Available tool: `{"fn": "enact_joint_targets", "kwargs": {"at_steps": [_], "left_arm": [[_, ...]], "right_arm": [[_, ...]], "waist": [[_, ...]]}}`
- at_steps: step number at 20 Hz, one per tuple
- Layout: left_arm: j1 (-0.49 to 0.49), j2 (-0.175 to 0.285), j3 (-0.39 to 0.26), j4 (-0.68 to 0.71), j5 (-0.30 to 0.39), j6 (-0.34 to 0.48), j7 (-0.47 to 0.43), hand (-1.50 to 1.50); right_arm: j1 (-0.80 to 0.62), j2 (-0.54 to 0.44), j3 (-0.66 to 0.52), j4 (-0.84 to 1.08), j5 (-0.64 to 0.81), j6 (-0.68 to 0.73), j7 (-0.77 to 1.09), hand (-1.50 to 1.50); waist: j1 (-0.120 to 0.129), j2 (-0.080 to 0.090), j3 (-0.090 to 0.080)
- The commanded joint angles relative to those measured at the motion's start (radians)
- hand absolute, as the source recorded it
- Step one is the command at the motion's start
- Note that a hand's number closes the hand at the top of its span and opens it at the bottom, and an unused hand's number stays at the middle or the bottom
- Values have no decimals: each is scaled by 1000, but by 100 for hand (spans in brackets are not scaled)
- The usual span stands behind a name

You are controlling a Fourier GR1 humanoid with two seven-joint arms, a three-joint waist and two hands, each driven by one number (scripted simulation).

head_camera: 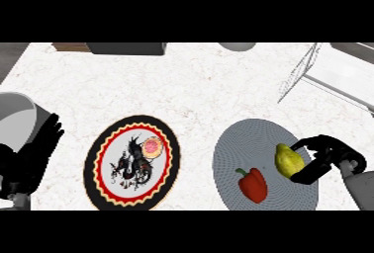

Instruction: Pick the pear from the placemat and place it in the tiered shelf

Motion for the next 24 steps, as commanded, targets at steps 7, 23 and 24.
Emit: {"fn": "enact_joint_targets", "kwargs": {"at_steps": [7, 23, 24], "left_arm": [[34, 0, 29, 19, -2, -30, -40, 0], [-20, 0, 47, 32, -11, -43, 12, 0], [22, -12, 51, -11, -13, -31, -4, 0]], "right_arm": [[14, 34, 12, -21, 76, 1, -26, 150], [-95, -146, 24, -324, 598, -296, -199, 150], [-33, -139, 25, -402, 618, -317, -161, 150]], "waist": [[5, 21, 31], [-8, 18, 30], [-9, 17, 31]]}}
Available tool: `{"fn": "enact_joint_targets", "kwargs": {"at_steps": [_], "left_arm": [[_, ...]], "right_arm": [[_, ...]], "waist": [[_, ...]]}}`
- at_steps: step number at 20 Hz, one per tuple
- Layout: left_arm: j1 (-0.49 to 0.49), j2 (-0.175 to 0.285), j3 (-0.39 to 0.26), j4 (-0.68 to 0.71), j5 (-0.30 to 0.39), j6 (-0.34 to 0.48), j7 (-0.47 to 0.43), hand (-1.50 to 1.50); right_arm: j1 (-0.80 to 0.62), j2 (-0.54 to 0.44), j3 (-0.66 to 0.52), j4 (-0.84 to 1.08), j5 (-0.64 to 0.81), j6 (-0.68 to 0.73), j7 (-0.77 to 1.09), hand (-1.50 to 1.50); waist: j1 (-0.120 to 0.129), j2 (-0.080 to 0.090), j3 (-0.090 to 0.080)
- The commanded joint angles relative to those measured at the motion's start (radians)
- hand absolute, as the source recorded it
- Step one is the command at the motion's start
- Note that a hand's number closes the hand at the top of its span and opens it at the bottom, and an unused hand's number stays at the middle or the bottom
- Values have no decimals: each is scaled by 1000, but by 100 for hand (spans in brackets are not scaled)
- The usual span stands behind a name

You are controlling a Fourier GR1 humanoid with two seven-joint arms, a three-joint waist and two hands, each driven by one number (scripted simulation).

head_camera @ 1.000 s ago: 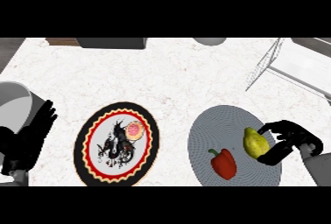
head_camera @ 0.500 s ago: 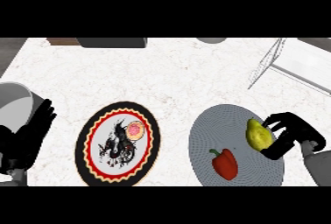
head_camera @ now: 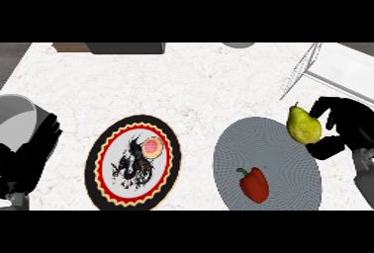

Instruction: Pick the pear from the placemat and place it in the tiered shelf

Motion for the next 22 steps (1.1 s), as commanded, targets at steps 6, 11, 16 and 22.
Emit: {"fn": "enact_joint_targets", "kwargs": {"at_steps": [6, 11, 16, 22], "left_arm": [[46, -21, 13, 22, -11, -15, -51, 0], [31, 21, 55, 6, 25, -51, -9, 0], [-14, -28, 24, -3, -18, -9, 14, 0], [45, -35, 26, -74, -28, -27, 26, 0]], "right_arm": [[44, -12, -185, -438, -105, 33, 228, 150], [136, -44, -393, -651, -261, 48, 293, 150], [63, -104, -567, -752, -368, 140, 421, 150], [-32, -170, -710, -718, -442, 169, 469, 150]], "waist": [[-15, -2, 0], [-30, -4, 1], [-13, 0, 1], [4, 2, 1]]}}
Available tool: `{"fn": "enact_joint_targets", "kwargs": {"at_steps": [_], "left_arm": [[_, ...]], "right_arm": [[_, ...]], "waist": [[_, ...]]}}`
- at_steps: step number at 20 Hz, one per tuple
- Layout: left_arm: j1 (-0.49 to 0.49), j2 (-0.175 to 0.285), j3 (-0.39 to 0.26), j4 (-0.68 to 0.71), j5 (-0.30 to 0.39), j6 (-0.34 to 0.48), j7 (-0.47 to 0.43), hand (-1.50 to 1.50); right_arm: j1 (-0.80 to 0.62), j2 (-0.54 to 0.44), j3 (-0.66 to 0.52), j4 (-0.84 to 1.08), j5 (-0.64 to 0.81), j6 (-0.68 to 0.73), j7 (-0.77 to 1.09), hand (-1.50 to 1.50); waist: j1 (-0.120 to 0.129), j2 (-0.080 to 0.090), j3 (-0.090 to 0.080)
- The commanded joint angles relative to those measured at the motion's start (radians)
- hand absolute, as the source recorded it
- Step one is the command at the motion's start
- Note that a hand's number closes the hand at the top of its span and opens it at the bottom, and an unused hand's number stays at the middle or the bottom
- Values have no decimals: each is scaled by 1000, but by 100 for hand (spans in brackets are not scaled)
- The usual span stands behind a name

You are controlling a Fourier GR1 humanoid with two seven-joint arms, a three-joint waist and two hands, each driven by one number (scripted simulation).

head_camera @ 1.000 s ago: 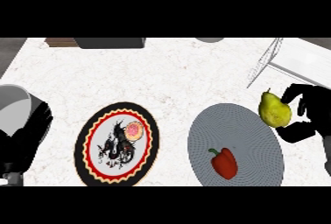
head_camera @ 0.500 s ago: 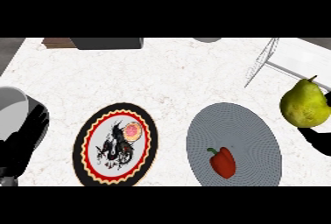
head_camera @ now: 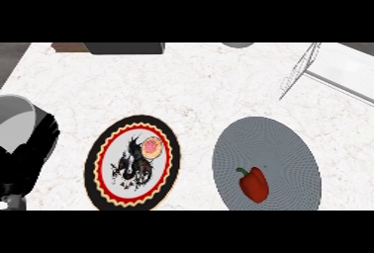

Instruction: Pick the pear from the placemat and place it in the tiered shelf

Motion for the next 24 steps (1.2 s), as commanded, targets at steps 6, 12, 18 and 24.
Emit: {"fn": "enact_joint_targets", "kwargs": {"at_steps": [6, 12, 18, 24], "left_arm": [[8, -28, -11, 41, -34, -12, -57, 0], [-49, -40, -5, 54, -55, 6, -36, 0], [-20, -27, 24, 68, -43, -33, -48, 0], [-78, -44, 21, 39, -48, -17, 19, 0]], "right_arm": [[-160, -241, -78, 186, -2, 122, 93, 150], [-267, -314, -6, 377, 8, 134, 13, 150], [-317, -311, 90, 505, 122, 96, -52, 150], [-270, -264, 104, 613, 242, 52, -187, 150]], "waist": [[12, 3, -1], [21, 8, -1], [27, 8, -1], [14, 6, 1]]}}
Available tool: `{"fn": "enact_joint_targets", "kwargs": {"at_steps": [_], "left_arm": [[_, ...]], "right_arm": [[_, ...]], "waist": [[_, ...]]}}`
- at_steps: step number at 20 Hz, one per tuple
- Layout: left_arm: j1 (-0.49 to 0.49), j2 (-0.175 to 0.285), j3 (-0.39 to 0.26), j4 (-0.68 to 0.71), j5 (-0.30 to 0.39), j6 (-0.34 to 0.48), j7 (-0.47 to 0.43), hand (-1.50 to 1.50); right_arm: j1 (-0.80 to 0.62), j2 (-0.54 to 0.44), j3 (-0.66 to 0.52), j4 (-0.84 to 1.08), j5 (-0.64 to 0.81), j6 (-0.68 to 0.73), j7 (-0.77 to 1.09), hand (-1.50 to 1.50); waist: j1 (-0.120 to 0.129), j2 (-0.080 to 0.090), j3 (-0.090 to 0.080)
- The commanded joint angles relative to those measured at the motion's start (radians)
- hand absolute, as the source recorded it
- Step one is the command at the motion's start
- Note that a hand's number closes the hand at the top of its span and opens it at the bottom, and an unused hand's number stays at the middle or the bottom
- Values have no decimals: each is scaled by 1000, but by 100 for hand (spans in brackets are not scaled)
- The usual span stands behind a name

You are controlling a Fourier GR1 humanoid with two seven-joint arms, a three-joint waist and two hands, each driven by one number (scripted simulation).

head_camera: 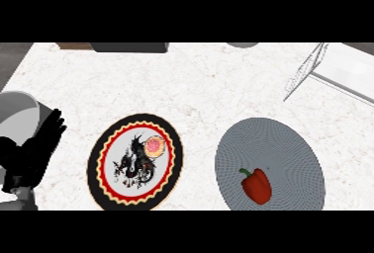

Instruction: Pick the pear from the placemat and place it in the tiered shelf

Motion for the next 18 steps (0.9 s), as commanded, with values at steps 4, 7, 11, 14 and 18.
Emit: {"fn": "enact_joint_targets", "kwargs": {"at_steps": [4, 7, 11, 14, 18], "left_arm": [[19, -6, 22, 56, -15, -24, -63, 0], [39, 2, 35, 32, -6, -47, -72, 0], [43, 18, 47, 3, 8, -72, -39, 0], [1, -11, 31, 12, -12, -45, -10, 0], [-7, -30, 24, -30, -24, -12, 31, 0]], "right_arm": [[-61, 36, 52, 249, 131, -52, -171, 150], [-60, 54, -17, 313, 97, -54, -224, 150], [-100, 132, 24, 455, 169, -152, -285, 150], [-195, 110, 55, 580, 213, -121, -319, 150], [-193, 98, -25, 698, 223, -195, -350, -150]], "waist": [[4, 2, 0], [-3, -1, 1], [3, 1, 1], [6, 2, 1], [4, 1, 1]]}}
